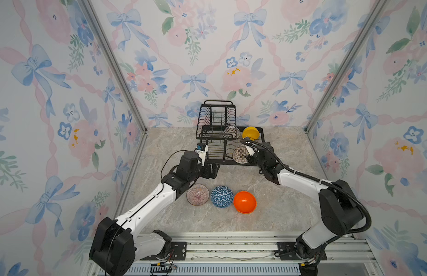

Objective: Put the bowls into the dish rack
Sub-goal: 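Carry the bowl toward the rack with right gripper while left gripper releases and withdraws, then lower the patterned bowl into a lower-tier slot beside the white bowl with the right gripper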

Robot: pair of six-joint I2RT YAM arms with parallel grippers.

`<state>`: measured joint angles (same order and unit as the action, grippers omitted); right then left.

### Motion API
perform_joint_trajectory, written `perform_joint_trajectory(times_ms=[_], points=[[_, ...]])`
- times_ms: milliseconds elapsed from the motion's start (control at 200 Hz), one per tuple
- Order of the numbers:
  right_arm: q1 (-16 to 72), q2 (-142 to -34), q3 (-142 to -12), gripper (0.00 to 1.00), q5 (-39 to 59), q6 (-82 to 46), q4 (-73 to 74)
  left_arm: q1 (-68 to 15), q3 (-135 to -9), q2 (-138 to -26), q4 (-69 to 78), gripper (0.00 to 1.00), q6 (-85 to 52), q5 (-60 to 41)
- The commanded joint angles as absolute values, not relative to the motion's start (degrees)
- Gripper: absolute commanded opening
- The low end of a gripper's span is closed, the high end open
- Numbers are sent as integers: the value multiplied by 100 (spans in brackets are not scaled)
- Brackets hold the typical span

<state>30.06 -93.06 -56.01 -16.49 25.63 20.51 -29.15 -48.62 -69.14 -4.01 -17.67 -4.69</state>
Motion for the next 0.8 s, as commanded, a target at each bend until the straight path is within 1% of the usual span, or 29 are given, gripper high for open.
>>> perform_joint_trajectory(times_ms=[0,105,215,470,795], points=[[3039,-9328,-5432,0,-1914,3418,3787,-2883,-4775,-6836,-426,98,-1854,-589],[3066,-9449,-5314,0,-2060,3938,4343,-2874,-4764,-6858,-431,98,-1854,-604],[3124,-9837,-5263,0,-2204,4458,4837,-2857,-4775,-6869,-439,98,-1841,-658],[3207,-10370,-5452,0,-2416,5108,5367,-2815,-4729,-6789,-612,98,-1828,-666],[3262,-11183,-6042,0,-2500,6065,5829,-2736,-4671,-6697,-684,98,-1802,-716]])
